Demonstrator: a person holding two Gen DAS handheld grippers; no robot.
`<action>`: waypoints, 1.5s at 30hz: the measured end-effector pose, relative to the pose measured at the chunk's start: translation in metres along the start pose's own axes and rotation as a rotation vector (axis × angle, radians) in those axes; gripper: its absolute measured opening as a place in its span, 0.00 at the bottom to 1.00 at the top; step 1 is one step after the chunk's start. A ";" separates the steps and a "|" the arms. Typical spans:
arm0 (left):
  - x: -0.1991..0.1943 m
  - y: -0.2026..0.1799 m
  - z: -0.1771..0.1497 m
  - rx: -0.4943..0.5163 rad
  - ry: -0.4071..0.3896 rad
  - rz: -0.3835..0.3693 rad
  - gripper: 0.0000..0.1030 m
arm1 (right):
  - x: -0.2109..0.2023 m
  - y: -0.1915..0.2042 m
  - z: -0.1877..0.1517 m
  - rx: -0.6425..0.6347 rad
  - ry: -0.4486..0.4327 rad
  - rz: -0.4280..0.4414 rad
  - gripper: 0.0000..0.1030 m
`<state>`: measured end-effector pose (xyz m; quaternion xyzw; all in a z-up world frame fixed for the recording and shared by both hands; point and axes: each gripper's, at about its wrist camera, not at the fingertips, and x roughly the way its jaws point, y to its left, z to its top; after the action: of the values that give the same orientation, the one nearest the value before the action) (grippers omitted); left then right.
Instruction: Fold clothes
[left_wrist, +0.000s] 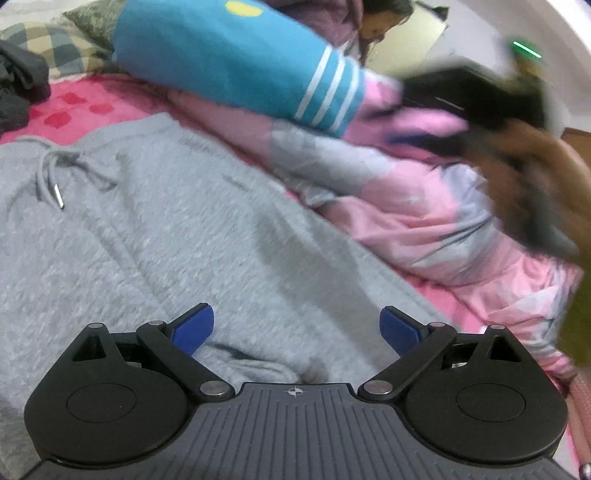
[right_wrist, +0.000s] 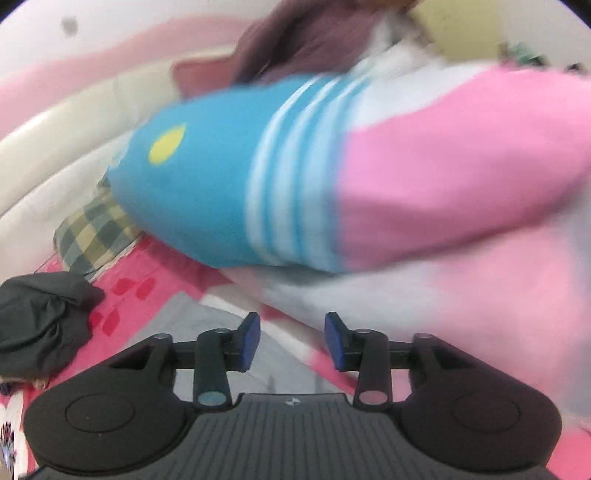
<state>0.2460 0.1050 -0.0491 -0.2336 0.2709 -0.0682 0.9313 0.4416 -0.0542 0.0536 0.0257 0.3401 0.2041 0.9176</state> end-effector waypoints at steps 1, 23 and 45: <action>-0.002 -0.002 0.000 0.008 -0.009 -0.013 0.95 | -0.033 -0.013 -0.007 0.021 -0.022 -0.022 0.42; -0.221 -0.020 0.015 0.266 -0.207 -0.024 0.97 | -0.504 0.020 -0.287 0.230 -0.488 -0.257 0.83; -0.165 0.176 0.064 0.065 -0.015 0.405 0.73 | -0.198 0.194 -0.290 -0.531 -0.120 0.091 0.59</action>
<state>0.1412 0.3275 -0.0062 -0.1448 0.3033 0.1134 0.9350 0.0524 0.0189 -0.0118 -0.1887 0.2184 0.3252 0.9006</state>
